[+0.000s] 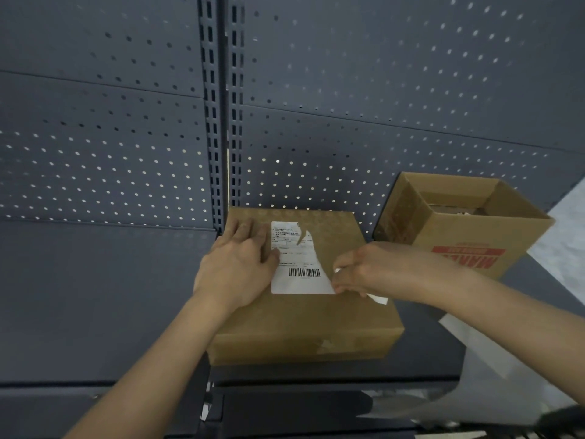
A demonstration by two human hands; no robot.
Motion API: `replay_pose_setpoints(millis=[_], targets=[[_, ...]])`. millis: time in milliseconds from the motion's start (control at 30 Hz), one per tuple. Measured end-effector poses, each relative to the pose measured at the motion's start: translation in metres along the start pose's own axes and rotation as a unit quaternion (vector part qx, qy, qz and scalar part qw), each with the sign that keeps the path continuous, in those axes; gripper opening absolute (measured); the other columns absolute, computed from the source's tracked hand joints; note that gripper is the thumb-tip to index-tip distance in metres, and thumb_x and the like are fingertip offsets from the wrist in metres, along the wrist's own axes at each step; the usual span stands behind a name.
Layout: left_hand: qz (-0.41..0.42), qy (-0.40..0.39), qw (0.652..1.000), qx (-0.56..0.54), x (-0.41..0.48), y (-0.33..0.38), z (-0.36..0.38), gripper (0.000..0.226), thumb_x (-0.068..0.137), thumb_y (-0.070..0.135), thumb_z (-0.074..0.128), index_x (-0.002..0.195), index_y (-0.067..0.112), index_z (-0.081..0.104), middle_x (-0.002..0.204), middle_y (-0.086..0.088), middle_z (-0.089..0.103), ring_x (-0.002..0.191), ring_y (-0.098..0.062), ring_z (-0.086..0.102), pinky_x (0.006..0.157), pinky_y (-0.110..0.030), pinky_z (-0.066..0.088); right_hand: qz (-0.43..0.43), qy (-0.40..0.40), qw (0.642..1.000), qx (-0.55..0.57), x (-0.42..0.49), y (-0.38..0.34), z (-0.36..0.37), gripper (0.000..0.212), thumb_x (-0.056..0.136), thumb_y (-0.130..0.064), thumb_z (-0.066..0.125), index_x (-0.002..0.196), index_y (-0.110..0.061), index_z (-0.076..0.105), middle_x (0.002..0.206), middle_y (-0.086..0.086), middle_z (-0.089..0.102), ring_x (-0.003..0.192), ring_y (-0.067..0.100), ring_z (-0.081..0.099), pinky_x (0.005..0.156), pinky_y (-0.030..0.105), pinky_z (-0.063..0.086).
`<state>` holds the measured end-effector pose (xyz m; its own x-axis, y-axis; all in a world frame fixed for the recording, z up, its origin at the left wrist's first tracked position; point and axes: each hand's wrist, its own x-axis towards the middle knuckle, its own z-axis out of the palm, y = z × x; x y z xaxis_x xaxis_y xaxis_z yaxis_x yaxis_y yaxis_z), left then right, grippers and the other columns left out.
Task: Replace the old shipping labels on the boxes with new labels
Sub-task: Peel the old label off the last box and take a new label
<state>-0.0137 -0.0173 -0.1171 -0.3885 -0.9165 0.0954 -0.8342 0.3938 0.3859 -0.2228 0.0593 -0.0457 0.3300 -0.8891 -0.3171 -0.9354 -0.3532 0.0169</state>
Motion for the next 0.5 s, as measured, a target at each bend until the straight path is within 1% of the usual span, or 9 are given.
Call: replay_pose_setpoints(millis=[100, 167, 233, 267, 300, 367, 400, 433, 500], targets=[[-0.002, 0.002, 1.000, 0.000, 0.000, 0.000, 0.000, 0.056, 0.100, 0.049, 0.036, 0.152, 0.027, 0.033, 0.164, 0.003, 0.017, 0.152, -0.017, 0.004, 0.110, -0.049, 0.034, 0.019, 0.008, 0.998, 0.054, -0.005, -0.002, 0.000, 0.024, 0.091, -0.040, 0.056, 0.073, -0.023, 0.059, 0.071, -0.008, 0.055, 0.071, 0.010, 0.050, 0.063, 0.025, 0.036], [-0.002, 0.001, 1.000, 0.002, 0.000, 0.000, 0.000, 0.057, 0.100, 0.050, 0.035, 0.152, 0.027, 0.033, 0.164, 0.003, 0.018, 0.152, -0.018, 0.004, 0.110, -0.050, 0.035, 0.023, 0.019, 0.998, 0.055, -0.005, -0.001, 0.002, 0.023, 0.091, -0.040, 0.055, 0.074, -0.025, 0.058, 0.075, -0.007, 0.056, 0.073, 0.011, 0.051, 0.065, 0.028, 0.037], [-0.002, 0.001, 1.000, 0.002, 0.000, -0.001, 0.000, 0.057, 0.100, 0.050, 0.035, 0.152, 0.027, 0.033, 0.164, 0.003, 0.018, 0.152, -0.018, 0.005, 0.109, -0.050, 0.035, 0.004, 0.018, 0.999, 0.031, -0.004, -0.001, 0.006, 0.019, 0.095, -0.036, 0.050, 0.088, -0.023, 0.063, 0.086, -0.006, 0.058, 0.081, 0.014, 0.053, 0.071, 0.031, 0.042], [-0.002, 0.002, 1.000, 0.001, -0.001, 0.000, -0.001, 0.057, 0.100, 0.050, 0.035, 0.152, 0.027, 0.034, 0.164, 0.003, 0.018, 0.152, -0.017, 0.005, 0.109, -0.050, 0.035, -0.011, 0.026, 1.000, -0.002, -0.005, 0.001, 0.009, 0.020, 0.098, -0.031, 0.047, 0.098, -0.020, 0.064, 0.095, -0.004, 0.058, 0.084, 0.017, 0.054, 0.074, 0.033, 0.046], [-0.001, 0.003, 1.000, 0.000, -0.001, 0.000, -0.001, 0.056, 0.100, 0.050, 0.035, 0.152, 0.027, 0.034, 0.163, 0.004, 0.018, 0.152, -0.017, 0.006, 0.109, -0.050, 0.035, -0.041, 0.049, 0.997, -0.046, -0.004, 0.004, 0.013, 0.021, 0.100, -0.026, 0.046, 0.103, -0.015, 0.064, 0.099, -0.001, 0.057, 0.082, 0.019, 0.054, 0.073, 0.035, 0.049], [0.000, 0.004, 1.000, 0.000, -0.001, 0.001, -0.002, 0.056, 0.100, 0.050, 0.035, 0.151, 0.027, 0.035, 0.163, 0.004, 0.019, 0.151, -0.017, 0.007, 0.109, -0.050, 0.035, -0.094, 0.106, 0.989, -0.049, -0.005, 0.012, 0.018, 0.022, 0.101, -0.022, 0.049, 0.101, -0.013, 0.069, 0.096, -0.001, 0.059, 0.074, 0.014, 0.056, 0.066, 0.032, 0.052], [0.001, 0.004, 1.000, -0.001, -0.001, 0.001, -0.002, 0.056, 0.100, 0.050, 0.035, 0.151, 0.027, 0.035, 0.163, 0.004, 0.019, 0.151, -0.017, 0.006, 0.110, -0.049, 0.035, -0.099, 0.119, 0.988, -0.008, -0.006, 0.015, 0.017, 0.022, 0.101, -0.024, 0.051, 0.101, -0.016, 0.071, 0.095, -0.005, 0.060, 0.074, 0.010, 0.057, 0.066, 0.029, 0.052], [0.002, 0.003, 1.000, -0.002, -0.002, 0.000, -0.002, 0.055, 0.101, 0.050, 0.035, 0.151, 0.027, 0.035, 0.163, 0.004, 0.019, 0.151, -0.016, 0.006, 0.110, -0.049, 0.034, -0.100, 0.132, 0.986, 0.021, -0.008, 0.017, 0.015, 0.021, 0.101, -0.027, 0.053, 0.104, -0.019, 0.073, 0.096, -0.010, 0.059, 0.076, 0.005, 0.056, 0.069, 0.025, 0.051], [0.005, 0.007, 1.000, -0.005, -0.002, 0.000, -0.002, 0.054, 0.101, 0.049, 0.036, 0.150, 0.026, 0.037, 0.162, 0.004, 0.021, 0.151, -0.014, 0.004, 0.110, -0.047, 0.034, -0.095, 0.115, 0.988, 0.042, -0.009, 0.019, 0.015, 0.022, 0.101, -0.031, 0.053, 0.109, -0.023, 0.072, 0.099, -0.017, 0.056, 0.081, 0.000, 0.055, 0.075, 0.022, 0.050]])
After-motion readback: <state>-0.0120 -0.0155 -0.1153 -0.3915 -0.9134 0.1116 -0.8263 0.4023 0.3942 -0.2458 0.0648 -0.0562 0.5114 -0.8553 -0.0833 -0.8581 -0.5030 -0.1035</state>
